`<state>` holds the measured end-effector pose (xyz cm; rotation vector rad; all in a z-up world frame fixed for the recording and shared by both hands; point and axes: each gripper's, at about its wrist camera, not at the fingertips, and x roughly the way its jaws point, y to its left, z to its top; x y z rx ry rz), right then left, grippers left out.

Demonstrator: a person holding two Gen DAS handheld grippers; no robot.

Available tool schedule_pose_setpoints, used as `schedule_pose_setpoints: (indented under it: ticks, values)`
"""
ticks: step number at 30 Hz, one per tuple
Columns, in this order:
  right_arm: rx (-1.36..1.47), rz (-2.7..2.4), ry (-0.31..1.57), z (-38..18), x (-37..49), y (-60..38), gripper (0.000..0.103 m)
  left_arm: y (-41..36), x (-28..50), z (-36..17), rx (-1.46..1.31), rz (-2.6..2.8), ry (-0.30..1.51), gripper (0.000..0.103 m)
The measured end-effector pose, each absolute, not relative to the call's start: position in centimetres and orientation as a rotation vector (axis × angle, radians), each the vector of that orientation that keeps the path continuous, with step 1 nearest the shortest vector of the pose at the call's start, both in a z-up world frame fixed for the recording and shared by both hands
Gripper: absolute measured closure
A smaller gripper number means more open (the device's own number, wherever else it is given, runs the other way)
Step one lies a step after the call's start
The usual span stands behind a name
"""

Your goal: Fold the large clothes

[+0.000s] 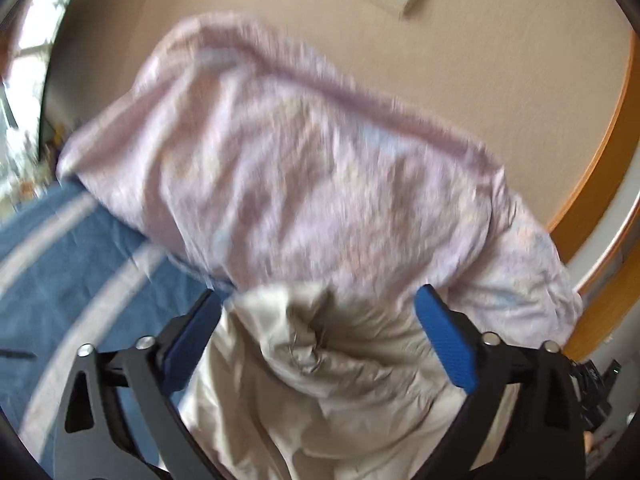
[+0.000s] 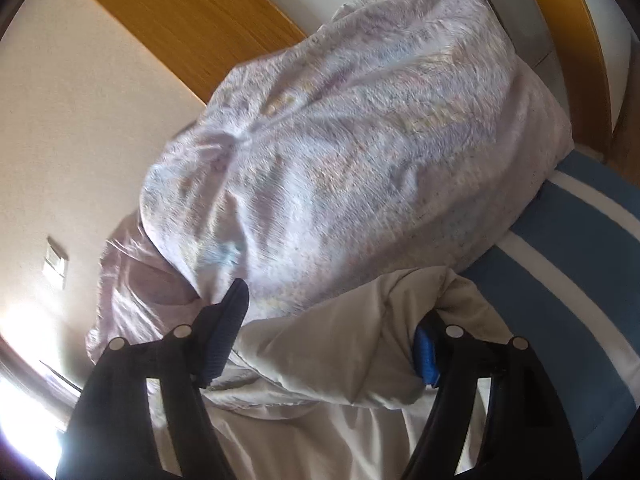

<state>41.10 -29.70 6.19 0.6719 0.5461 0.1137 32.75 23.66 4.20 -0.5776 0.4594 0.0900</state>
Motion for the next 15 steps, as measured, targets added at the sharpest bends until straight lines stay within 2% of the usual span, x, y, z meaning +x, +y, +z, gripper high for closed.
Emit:
schedule_pose_setpoints:
  ticks: [3, 6, 8, 11, 15]
  values:
    - [0.847, 0.160, 0.542, 5.8, 41.2, -32.1, 0.029, 23.7, 31.2, 6.3, -0.517, 0.104, 0.395, 0.002]
    - [0.898, 0.166, 0.490, 6.2, 40.1, -33.3, 0.025, 22.2, 29.6, 7.2, -0.419, 0.088, 0.365, 0.002]
    - [0.720, 0.146, 0.472, 7.6, 38.9, -31.4, 0.025, 20.4, 28.8, 7.2, -0.349, 0.065, 0.362, 0.002]
    - [0.245, 0.107, 0.452, 8.5, 36.8, -25.1, 0.025, 17.0, 28.3, 6.5, -0.259, 0.029, 0.395, 0.002]
    - [-0.167, 0.066, 0.494, 5.2, 35.1, -19.2, 0.025, 13.2, 28.2, 4.7, -0.139, 0.024, 0.446, 0.002]
